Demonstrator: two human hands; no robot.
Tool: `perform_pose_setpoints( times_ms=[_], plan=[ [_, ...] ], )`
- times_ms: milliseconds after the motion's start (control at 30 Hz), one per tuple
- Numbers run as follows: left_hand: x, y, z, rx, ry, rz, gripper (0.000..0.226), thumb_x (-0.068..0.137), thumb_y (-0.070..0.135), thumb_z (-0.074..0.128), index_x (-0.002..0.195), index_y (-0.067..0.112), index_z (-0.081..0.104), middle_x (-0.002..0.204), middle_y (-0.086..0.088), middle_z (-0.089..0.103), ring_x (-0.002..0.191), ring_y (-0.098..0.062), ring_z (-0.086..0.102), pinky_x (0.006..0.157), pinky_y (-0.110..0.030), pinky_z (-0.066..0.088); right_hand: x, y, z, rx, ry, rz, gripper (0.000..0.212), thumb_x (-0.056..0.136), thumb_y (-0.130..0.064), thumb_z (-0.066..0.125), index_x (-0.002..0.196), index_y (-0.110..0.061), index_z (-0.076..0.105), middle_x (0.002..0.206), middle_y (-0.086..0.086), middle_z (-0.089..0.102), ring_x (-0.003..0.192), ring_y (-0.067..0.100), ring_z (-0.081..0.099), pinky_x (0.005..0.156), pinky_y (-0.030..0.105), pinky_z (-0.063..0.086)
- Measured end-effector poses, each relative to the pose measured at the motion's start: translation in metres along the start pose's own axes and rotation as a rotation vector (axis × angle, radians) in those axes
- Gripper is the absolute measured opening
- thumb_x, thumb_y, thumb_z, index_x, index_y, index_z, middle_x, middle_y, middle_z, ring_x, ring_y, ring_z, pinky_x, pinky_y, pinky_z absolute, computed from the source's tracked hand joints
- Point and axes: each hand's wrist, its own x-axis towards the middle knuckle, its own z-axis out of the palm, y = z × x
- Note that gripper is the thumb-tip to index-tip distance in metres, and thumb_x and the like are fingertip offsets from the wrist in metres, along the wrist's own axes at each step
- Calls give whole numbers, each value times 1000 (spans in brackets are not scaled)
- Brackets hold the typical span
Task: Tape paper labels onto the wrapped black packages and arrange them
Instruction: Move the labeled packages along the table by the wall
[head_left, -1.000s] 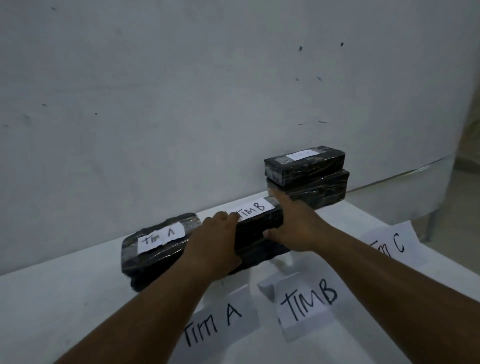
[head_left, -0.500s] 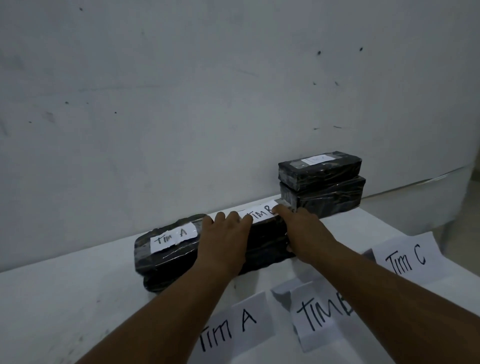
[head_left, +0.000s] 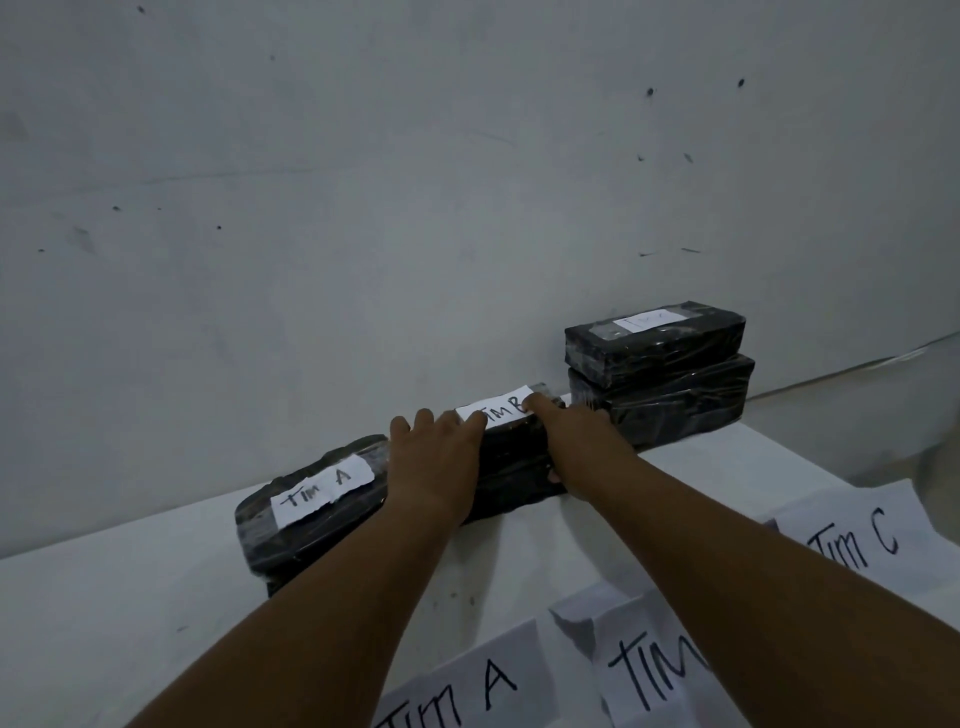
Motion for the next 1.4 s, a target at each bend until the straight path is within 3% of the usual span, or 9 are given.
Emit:
perform_pose_setpoints(
  times_ms=[333,433,533,667,767,967,1067,1200,1400],
  plan=[
    [16,5,4,7,-33,-13,62,86,21,66,142,26,40,141,-7,50,125,-31,47,101,-47,34,18,-2,4,53,8,35,78,88,-8,63,152,-36,29,138,20,51,124,42,43,99,48,48],
    [10,0,0,-83,-64,-20,89,85,35,70,157,28,18,164,-12,21,145,-34,29,114,-53,25,11,-6,1,67,-5,51,92,85,-14,73,156,-36,20,141,21,48,127,41,46,102,49,47],
    [-12,-14,-13,-242,28,-44,102,85,47,67,160,32,1,170,-13,2,153,-33,15,121,-54,16,-5,-17,-5,65,29,52,105,82,-30,79,159,-34,8,146,18,40,131,39,43,104,49,46],
    [-63,-53,-25,-387,190,-142,87,78,50,64,155,31,27,162,-8,32,149,-29,28,118,-50,24,-35,-49,-17,69,116,-105,97,84,-38,77,158,-32,16,149,13,37,134,35,40,104,48,47],
    [-98,-86,-23,-417,214,-244,85,67,51,64,147,32,42,150,-2,48,140,-27,40,110,-49,35,-53,-78,-21,90,26,-278,88,85,-37,77,155,-35,24,144,8,44,131,30,46,103,45,47],
    [-133,-113,-2,-407,125,-241,88,70,51,82,147,31,45,155,-2,43,141,-27,37,109,-43,40,-61,-122,-5,68,-113,-321,96,83,-30,81,158,-35,21,151,12,39,132,32,49,105,41,45],
    [-141,-115,13,-406,111,-209,85,72,49,82,146,32,46,153,1,44,142,-24,36,109,-39,42,-59,-130,3,59,-152,-309,99,79,-24,83,158,-33,23,146,14,46,130,33,51,104,41,47],
    [-145,-119,32,-365,101,-175,76,72,42,80,141,30,51,141,2,54,134,-25,44,99,-41,51,-56,-133,23,54,-130,-322,82,77,-17,80,146,-35,39,129,12,62,112,29,63,92,37,54],
    [-138,-127,43,-369,157,-137,67,77,32,77,140,29,52,139,2,54,134,-25,43,96,-42,54,-45,-138,35,47,-78,-321,63,78,-16,81,130,-28,47,121,11,62,108,27,61,87,34,51]
  ],
)
